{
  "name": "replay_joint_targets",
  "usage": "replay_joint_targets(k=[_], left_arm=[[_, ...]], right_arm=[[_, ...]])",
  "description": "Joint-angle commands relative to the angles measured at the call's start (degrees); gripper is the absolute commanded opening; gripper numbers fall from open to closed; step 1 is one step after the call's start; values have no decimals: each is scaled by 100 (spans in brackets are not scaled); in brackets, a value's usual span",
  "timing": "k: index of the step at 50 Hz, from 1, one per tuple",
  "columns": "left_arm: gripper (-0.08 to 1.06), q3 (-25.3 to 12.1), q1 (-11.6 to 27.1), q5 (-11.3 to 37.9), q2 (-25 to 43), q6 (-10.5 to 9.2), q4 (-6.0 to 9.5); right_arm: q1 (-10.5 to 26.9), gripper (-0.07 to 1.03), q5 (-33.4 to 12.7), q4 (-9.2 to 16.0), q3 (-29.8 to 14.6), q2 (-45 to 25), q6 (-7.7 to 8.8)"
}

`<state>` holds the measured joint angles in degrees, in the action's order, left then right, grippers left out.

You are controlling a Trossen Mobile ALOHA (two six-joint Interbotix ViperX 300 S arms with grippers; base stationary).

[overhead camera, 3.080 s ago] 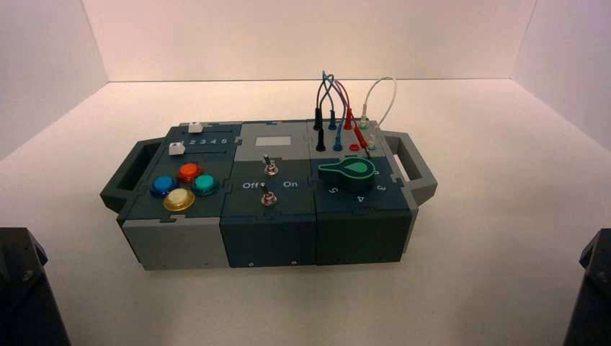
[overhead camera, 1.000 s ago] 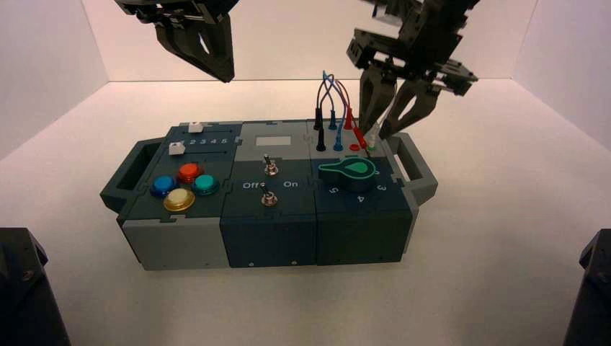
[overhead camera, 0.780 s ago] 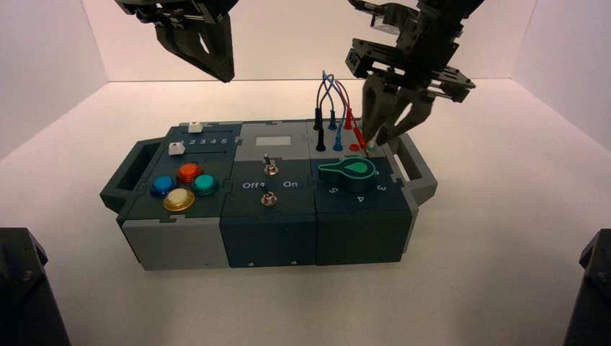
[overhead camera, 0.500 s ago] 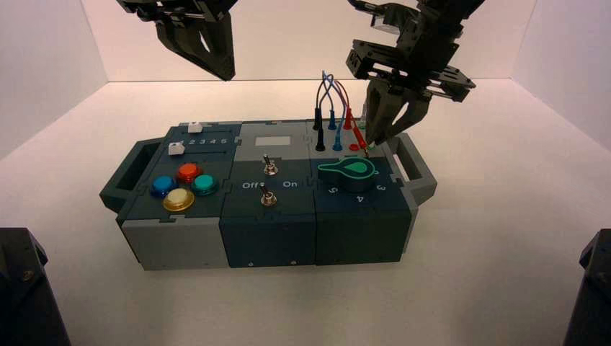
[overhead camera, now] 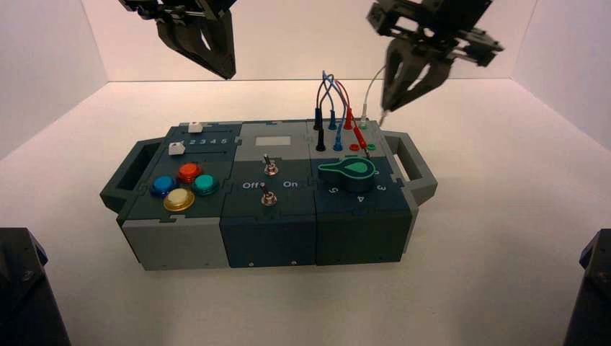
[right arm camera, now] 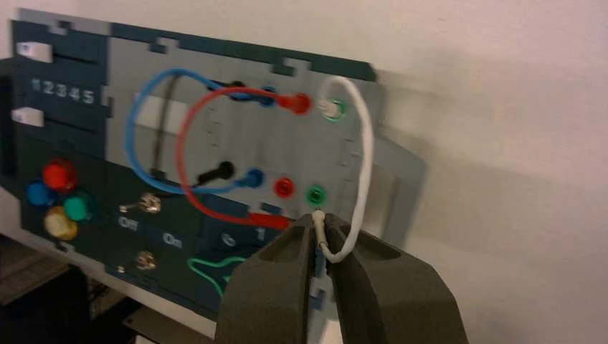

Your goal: Pull the white wire.

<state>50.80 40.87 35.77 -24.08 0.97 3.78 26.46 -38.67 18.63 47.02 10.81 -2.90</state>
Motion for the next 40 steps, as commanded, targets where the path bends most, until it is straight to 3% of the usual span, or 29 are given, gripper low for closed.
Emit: replay_joint_targets(k=[1, 10, 18, 40], left_arm=[[-3, -167, 18, -9, -97, 26, 9], [-3, -141, 18, -9, -105, 26, 9], [-3, -185, 18, -9, -62, 26, 9], [-3, -211, 18, 44, 18, 26, 9]], right_arm=[[-53, -2, -185, -176, -9, 123, -70], [-53, 2, -413, -211, -70, 44, 35], [-44, 44, -606, -202, -105, 193, 9], [-44, 44, -853, -79, 202, 1477, -79]])
